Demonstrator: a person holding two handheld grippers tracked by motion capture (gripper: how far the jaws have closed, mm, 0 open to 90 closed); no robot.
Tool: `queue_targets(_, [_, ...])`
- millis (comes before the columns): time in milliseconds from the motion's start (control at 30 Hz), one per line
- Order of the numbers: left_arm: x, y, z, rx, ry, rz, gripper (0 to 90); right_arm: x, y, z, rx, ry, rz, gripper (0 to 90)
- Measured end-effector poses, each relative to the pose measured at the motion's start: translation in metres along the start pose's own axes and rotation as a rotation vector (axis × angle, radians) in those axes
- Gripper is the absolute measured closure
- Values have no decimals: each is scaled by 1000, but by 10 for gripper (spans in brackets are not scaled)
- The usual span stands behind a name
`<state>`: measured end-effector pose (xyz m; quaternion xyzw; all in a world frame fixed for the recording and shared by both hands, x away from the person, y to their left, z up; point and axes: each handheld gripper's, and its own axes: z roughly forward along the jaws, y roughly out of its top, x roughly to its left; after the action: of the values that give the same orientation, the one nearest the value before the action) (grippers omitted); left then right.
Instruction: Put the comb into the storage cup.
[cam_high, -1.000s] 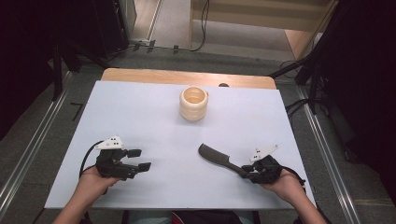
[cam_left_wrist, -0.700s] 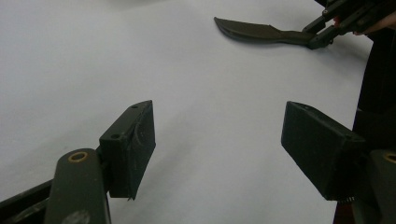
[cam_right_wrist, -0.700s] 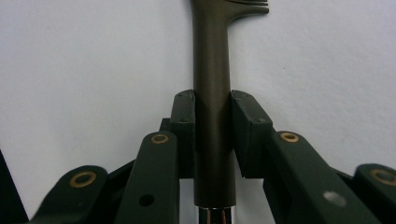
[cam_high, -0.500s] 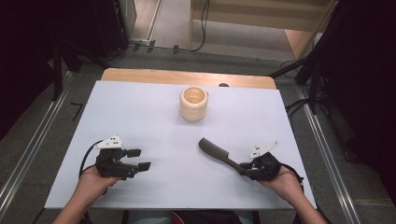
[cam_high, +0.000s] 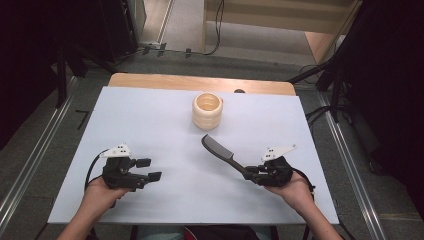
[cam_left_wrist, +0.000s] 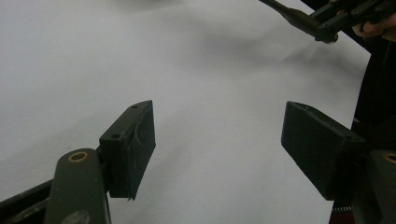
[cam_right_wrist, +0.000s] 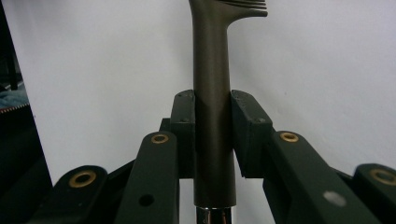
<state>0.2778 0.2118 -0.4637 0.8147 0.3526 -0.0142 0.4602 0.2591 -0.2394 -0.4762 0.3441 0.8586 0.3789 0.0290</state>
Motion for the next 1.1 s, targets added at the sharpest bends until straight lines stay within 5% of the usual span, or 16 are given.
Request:
queue_targets(567, [-4, 7, 2, -16, 12, -24, 262, 12, 30, 18, -70, 35, 3, 704])
queue_targets(1100, [-6, 22, 4, -43, 34, -78, 247, 24, 53, 37, -157, 18, 9, 704])
